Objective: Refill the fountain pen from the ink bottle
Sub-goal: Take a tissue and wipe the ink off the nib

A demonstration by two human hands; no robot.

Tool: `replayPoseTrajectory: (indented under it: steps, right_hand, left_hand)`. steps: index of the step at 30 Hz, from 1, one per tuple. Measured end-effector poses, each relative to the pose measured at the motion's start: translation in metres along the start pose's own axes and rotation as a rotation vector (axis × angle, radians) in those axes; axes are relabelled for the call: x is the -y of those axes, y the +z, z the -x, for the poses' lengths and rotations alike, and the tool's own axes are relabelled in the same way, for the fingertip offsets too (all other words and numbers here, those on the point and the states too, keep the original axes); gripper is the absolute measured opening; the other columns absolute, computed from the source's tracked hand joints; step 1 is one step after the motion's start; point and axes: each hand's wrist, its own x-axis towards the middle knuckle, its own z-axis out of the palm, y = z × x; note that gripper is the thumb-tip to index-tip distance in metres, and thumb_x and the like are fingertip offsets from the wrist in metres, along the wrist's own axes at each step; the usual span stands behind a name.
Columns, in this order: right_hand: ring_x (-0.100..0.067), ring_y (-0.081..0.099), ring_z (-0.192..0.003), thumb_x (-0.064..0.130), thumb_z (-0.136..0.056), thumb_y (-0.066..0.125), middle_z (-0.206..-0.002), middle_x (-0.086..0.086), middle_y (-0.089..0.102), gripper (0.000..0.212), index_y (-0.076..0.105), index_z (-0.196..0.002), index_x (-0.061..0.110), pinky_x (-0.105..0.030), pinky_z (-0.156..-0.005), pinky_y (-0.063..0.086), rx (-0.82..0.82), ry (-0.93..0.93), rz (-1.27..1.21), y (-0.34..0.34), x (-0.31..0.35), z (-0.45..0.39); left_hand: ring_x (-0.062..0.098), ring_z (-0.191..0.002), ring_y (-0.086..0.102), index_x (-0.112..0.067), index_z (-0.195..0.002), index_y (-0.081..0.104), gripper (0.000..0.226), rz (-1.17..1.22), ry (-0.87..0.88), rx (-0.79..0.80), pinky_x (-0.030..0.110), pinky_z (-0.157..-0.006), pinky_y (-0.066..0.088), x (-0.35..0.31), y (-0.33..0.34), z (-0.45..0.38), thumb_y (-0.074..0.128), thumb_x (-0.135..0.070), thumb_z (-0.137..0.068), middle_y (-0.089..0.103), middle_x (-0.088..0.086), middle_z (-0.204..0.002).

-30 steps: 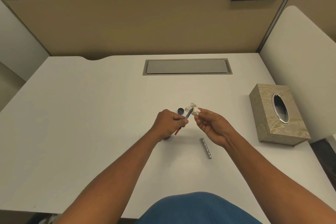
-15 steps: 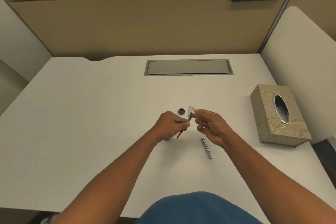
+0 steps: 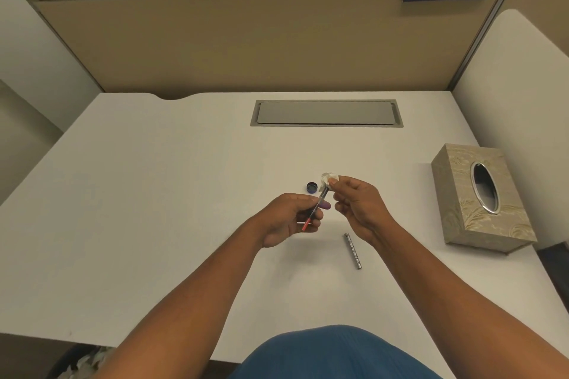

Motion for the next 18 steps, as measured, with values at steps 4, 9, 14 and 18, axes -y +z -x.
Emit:
replayPoseTrajectory:
  steps: [4,9,14,18]
  right_hand:
    - [-0.013,0.035,-0.066,0.015,-0.088,0.071,-0.086,-0.001,0.07,0.017,0.077,-0.102,0.007,-0.025,-0.061,0.035,-0.009,-0.005,0.002,-0.004,-0.002,-0.001]
    - [-0.013,0.035,-0.065,0.017,-0.088,0.072,-0.073,0.005,0.066,0.017,0.078,-0.101,0.007,-0.026,-0.062,0.034,-0.011,-0.006,0.048,-0.008,-0.005,0.0]
    - [-0.013,0.036,-0.064,0.019,-0.088,0.073,-0.074,0.003,0.061,0.02,0.077,-0.103,0.006,-0.026,-0.061,0.034,-0.055,-0.013,0.055,-0.015,-0.005,-0.001]
    - [-0.012,0.04,-0.066,0.021,-0.088,0.073,-0.076,0.005,0.063,0.022,0.076,-0.105,0.007,-0.026,-0.064,0.037,-0.044,-0.014,0.059,-0.018,-0.003,0.0]
  left_hand:
    - [0.023,-0.08,0.063,0.002,-0.115,0.069,0.031,0.062,-0.059,0.013,0.036,-0.086,0.054,-0.001,0.0,0.002,0.057,-0.021,-0.098,0.069,0.012,-0.09]
    - [0.019,-0.076,0.065,0.003,-0.111,0.071,0.029,-0.011,-0.006,-0.032,0.03,-0.08,0.055,0.005,0.003,0.0,0.061,-0.021,-0.098,0.071,0.009,-0.089]
    - [0.019,-0.074,0.065,0.001,-0.103,0.075,0.023,-0.158,0.158,-0.253,0.02,-0.064,0.053,0.011,0.015,-0.005,0.072,-0.017,-0.091,0.074,0.009,-0.086]
    - [0.014,-0.082,0.068,-0.005,-0.111,0.072,0.034,-0.14,0.097,-0.19,0.021,-0.071,0.056,0.008,0.022,-0.002,0.061,-0.034,-0.098,0.076,0.004,-0.099]
